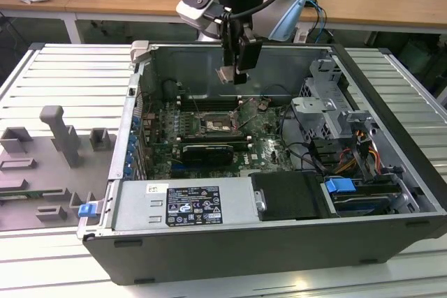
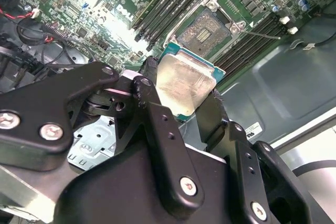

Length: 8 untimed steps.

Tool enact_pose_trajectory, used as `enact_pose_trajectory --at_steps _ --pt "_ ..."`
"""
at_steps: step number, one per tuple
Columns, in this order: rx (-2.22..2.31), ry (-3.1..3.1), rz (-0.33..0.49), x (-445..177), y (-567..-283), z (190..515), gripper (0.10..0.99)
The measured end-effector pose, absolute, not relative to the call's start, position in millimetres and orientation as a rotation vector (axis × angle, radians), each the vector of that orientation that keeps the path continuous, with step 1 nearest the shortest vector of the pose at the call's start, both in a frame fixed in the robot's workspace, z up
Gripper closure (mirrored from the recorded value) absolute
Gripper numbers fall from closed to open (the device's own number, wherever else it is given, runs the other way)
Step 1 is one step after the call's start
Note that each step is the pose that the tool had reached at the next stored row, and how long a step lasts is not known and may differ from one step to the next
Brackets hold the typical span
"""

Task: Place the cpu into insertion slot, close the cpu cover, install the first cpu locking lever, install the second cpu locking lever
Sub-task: 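Place the cpu into insertion slot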

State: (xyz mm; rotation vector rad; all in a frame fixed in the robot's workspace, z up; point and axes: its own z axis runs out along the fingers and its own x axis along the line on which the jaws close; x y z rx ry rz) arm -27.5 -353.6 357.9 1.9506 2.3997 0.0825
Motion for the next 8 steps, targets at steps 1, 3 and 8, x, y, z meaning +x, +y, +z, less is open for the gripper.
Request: enact_pose_trajectory --at_steps 1,3,8 --pt "1.959 2.39 0.078 -27.6 -353.5 357.8 0.549" --pt "1.969 2.381 0.076 -27.5 -353.6 357.6 0.549" --pt "1.997 2.355 0.073 -27.5 -353.5 356.3 0.549"
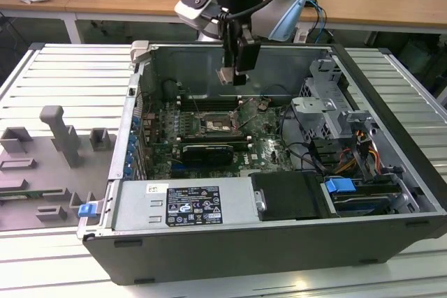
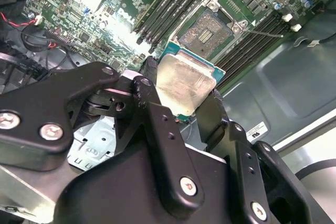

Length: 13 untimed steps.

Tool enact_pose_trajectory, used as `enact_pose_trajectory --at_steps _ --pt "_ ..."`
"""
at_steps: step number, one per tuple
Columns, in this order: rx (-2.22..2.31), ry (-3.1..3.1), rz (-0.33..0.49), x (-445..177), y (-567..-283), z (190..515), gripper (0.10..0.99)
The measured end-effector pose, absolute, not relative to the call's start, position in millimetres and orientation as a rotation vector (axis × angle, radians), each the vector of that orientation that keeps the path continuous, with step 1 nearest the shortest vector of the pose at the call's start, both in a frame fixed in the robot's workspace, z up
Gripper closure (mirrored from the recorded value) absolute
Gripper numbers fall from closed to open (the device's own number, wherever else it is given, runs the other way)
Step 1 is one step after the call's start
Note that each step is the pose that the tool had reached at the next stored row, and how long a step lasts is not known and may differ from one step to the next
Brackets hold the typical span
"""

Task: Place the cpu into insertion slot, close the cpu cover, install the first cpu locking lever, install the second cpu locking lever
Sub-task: 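Place the cpu into insertion slot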

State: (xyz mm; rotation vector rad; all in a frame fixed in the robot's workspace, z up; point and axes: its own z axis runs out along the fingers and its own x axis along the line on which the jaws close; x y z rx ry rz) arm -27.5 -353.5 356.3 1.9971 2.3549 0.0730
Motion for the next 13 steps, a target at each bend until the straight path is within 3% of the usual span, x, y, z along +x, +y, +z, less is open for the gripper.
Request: enact_pose_trajectory --at_steps 13 --pt "2.067 2.293 0.068 -31.1 -351.0 352.5 0.549"
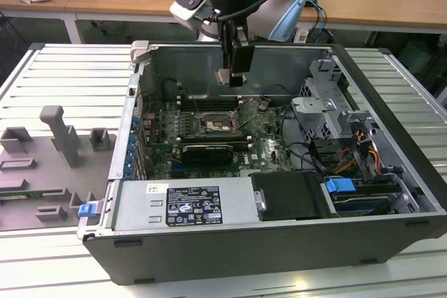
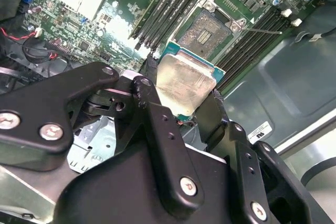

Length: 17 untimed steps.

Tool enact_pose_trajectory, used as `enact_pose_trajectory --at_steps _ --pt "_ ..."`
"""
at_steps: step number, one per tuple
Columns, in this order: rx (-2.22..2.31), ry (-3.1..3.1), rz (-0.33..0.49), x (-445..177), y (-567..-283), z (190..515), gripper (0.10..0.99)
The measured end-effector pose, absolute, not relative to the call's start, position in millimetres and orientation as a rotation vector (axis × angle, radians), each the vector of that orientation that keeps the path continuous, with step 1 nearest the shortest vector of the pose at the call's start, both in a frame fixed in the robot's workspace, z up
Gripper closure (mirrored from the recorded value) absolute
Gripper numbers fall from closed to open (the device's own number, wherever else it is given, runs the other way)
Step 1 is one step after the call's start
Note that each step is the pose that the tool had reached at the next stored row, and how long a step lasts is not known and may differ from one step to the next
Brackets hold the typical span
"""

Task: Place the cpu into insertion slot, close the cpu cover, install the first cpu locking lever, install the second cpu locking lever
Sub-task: 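Place the cpu into insertion slot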

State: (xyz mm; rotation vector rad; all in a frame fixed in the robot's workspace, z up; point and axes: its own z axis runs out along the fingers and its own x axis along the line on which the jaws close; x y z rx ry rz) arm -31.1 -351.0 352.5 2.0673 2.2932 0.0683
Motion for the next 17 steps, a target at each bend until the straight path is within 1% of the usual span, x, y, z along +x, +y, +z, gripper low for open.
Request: enact_pose_trajectory --at_steps 17 --pt "2.104 2.262 0.064 -31.7 -347.5 350.3 0.549"
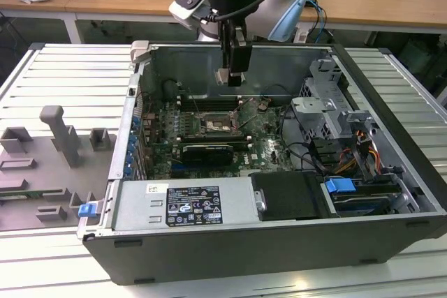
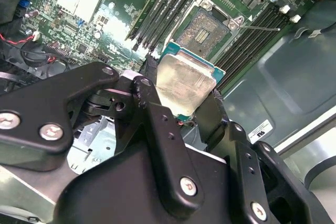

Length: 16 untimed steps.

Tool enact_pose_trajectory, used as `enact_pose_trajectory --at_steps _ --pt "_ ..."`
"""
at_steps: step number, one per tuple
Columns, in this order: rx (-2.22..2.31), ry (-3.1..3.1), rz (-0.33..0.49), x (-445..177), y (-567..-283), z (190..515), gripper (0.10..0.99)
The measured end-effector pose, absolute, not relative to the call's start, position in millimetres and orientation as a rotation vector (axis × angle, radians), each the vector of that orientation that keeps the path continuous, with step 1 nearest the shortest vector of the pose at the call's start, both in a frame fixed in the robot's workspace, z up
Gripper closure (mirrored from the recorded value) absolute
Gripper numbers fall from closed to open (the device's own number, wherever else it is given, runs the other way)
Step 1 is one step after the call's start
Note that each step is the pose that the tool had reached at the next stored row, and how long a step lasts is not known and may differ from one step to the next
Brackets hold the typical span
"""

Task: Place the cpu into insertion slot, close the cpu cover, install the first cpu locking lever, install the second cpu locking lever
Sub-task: 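Place the cpu into insertion slot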

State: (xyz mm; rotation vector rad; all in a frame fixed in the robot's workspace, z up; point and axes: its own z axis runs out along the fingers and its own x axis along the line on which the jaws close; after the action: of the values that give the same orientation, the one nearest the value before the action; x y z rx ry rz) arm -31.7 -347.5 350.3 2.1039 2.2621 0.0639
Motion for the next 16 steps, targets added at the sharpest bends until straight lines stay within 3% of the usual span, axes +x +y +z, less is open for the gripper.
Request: enact_pose_trajectory --at_steps 16 --pt "2.126 2.242 0.062 -32.1 -347.2 343.8 0.549"
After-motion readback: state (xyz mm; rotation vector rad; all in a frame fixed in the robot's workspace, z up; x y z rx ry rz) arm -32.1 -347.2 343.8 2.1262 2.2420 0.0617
